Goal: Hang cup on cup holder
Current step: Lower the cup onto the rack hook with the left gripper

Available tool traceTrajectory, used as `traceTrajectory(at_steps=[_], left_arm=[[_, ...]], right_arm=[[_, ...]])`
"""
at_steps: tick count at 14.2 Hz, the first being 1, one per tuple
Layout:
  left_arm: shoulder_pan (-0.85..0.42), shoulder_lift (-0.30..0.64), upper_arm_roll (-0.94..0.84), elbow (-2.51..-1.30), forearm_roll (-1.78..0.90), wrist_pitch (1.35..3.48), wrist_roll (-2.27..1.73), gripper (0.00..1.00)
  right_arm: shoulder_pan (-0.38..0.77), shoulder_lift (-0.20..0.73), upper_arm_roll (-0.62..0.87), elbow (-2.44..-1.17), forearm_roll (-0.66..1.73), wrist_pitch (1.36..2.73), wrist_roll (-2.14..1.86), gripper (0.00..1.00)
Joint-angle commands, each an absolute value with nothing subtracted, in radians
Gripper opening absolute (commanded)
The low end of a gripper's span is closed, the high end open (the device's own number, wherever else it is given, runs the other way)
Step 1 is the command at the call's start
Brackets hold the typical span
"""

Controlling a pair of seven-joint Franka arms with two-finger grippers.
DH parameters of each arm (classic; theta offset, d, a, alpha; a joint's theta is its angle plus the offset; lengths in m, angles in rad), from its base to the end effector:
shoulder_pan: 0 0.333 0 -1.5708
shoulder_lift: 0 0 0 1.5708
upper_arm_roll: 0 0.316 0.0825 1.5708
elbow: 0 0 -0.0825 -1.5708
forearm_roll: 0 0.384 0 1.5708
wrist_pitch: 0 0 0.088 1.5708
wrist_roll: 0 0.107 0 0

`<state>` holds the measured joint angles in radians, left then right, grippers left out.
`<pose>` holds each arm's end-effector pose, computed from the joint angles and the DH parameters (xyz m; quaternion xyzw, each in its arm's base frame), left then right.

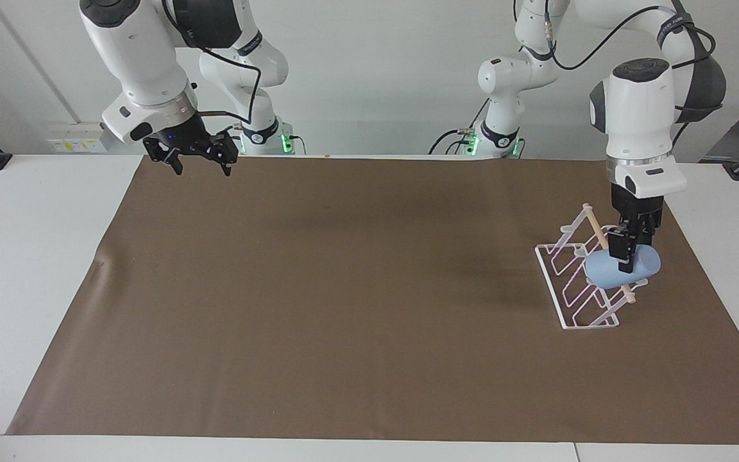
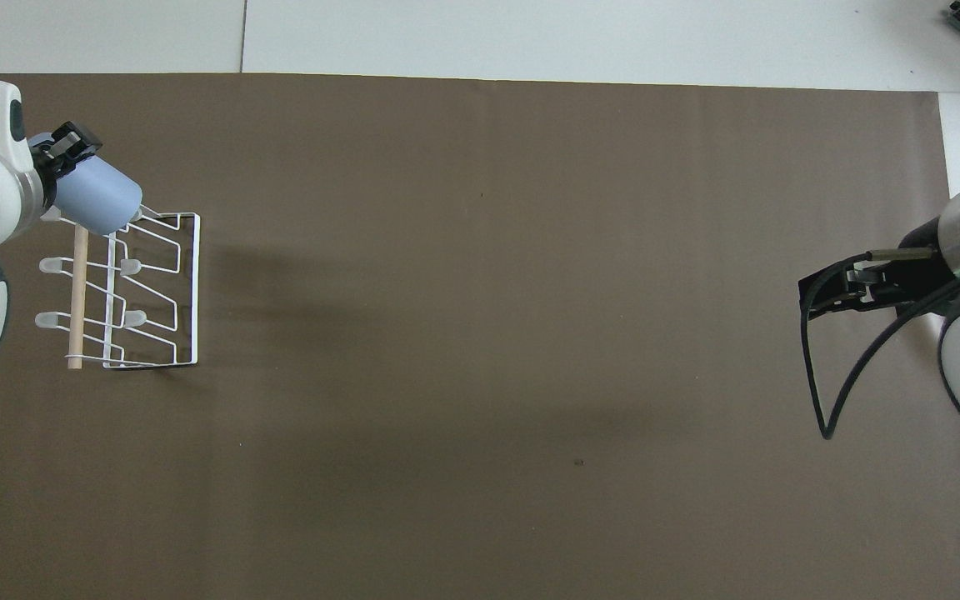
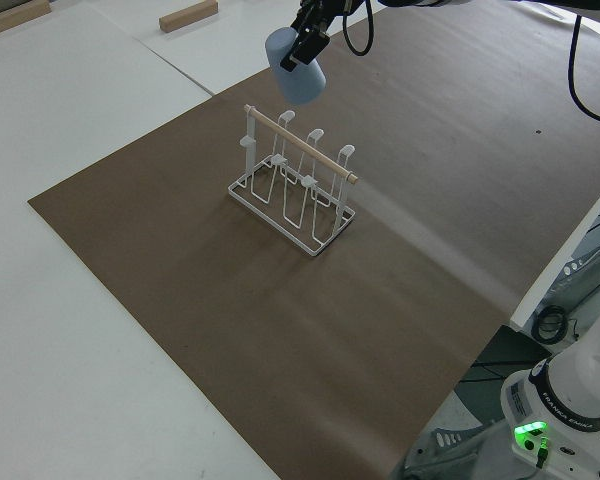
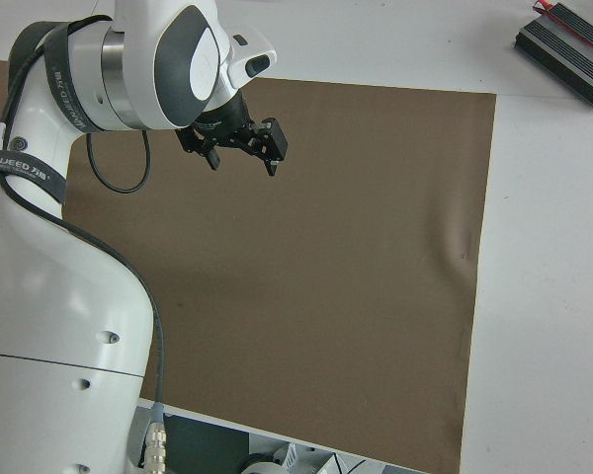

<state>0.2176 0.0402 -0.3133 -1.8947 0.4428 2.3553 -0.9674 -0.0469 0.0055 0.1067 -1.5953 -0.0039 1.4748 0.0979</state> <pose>0.6055 -0.0497 0.5263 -0.9155 -0.2965 -0.2674 0.0499 0.5434 0.0319 0.6023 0.9978 -0.0191 -0.0626 0.0066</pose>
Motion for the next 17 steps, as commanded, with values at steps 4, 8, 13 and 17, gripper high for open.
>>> traceTrajectory(at_steps=[4, 8, 13, 17], left_arm=[[0.21, 0.04, -0.31, -1.939, 0.477, 2.405, -1.014, 0.0], [0.21, 0.026, -0.31, -1.991, 0.495, 2.434, -1.014, 0.0], [0.209, 0.009, -0.311, -2.036, 0.514, 2.437, -1.014, 0.0], [0.209, 0.005, -0.313, -2.048, 0.515, 2.438, -1.005, 1.0]], right_arm=[[-0.052, 0.017, 0.017, -1.601, 0.025, 1.571, 0.127, 1.0], [-0.043, 0.015, -0.003, -1.609, 0.015, 1.6, 0.127, 1.0], [-0.037, 0.014, -0.017, -1.621, 0.015, 1.608, 0.129, 1.0], [-0.032, 0.012, -0.017, -1.621, 0.015, 1.606, 0.126, 1.0]])
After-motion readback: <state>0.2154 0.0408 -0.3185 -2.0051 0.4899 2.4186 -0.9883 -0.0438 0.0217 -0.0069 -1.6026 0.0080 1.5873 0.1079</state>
